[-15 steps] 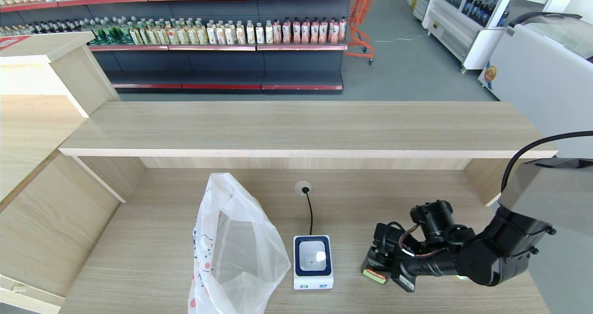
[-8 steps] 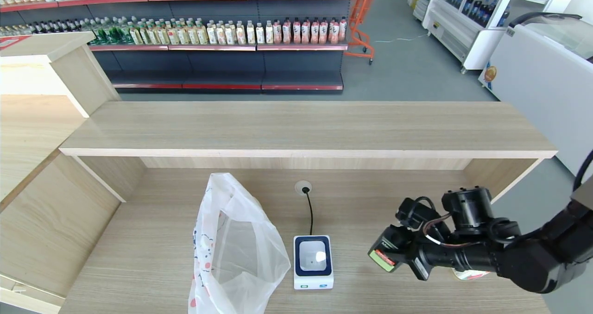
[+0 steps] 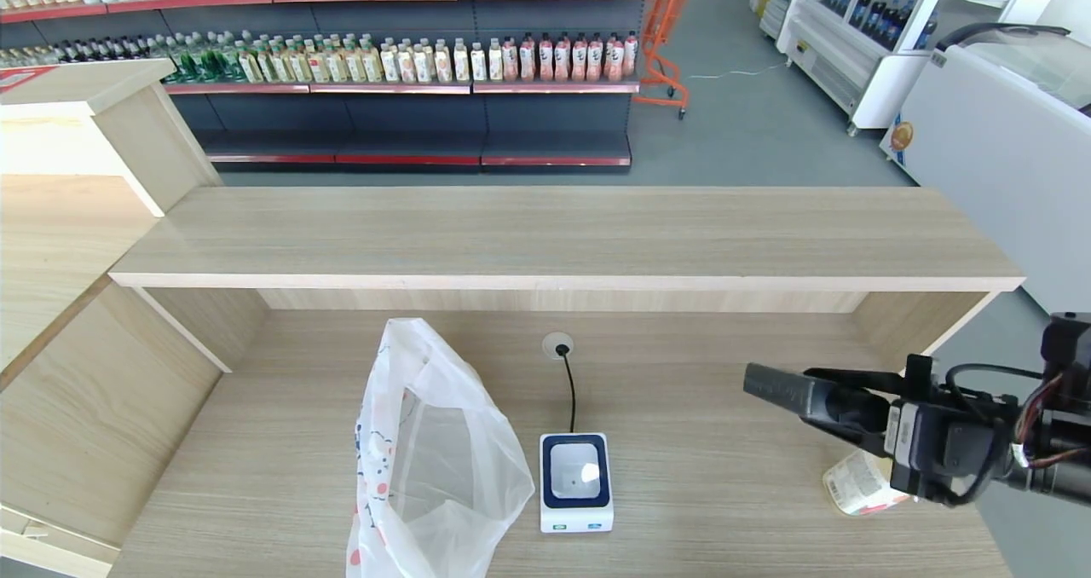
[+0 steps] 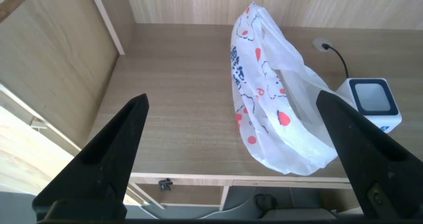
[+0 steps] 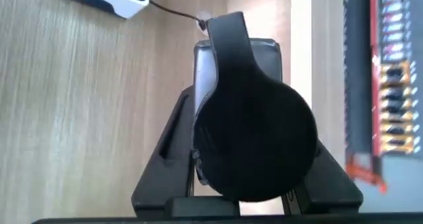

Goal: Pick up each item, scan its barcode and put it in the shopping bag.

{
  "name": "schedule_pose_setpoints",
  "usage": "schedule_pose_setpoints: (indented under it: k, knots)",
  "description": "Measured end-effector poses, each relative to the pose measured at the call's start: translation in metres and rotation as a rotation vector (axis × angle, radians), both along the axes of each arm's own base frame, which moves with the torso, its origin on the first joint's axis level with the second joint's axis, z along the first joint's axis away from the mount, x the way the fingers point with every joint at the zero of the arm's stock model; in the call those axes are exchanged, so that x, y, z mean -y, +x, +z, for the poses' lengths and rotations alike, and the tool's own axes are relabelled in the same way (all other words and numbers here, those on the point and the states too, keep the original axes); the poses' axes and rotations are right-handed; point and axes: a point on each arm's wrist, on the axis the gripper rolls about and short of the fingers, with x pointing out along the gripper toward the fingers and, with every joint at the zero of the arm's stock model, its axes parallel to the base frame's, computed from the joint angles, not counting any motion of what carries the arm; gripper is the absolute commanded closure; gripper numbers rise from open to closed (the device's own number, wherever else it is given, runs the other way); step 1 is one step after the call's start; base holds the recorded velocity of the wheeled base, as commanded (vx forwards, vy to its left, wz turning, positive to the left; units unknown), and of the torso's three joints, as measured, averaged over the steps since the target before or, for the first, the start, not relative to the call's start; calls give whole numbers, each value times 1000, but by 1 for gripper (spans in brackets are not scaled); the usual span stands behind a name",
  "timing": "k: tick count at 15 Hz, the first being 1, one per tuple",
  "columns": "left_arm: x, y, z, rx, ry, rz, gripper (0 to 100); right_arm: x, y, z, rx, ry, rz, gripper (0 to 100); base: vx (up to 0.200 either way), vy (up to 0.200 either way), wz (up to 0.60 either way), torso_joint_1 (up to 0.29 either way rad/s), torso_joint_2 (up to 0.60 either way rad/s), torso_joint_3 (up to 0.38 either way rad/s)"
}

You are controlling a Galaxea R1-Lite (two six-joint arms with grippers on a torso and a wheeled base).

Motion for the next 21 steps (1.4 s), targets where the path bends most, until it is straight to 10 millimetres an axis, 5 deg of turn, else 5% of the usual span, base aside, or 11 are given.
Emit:
schedule_pose_setpoints:
  k: [5, 8, 12, 21]
  knots:
    - [0, 0, 0, 0, 1, 0, 0, -14, -28, -20, 430, -507, 576, 100, 0, 0, 0, 0, 0, 0]
    - [0, 0, 0, 0, 0, 0, 0, -38, -42, -20, 592, -569, 792, 100, 0, 0, 0, 0, 0, 0]
    - [0, 0, 0, 0, 0, 0, 0, -60, -51, -13, 757, -582, 930, 100, 0, 0, 0, 0, 0, 0]
    - [0, 0, 0, 0, 1, 0, 0, -74, -62, -6, 907, -545, 1026, 100, 0, 0, 0, 0, 0, 0]
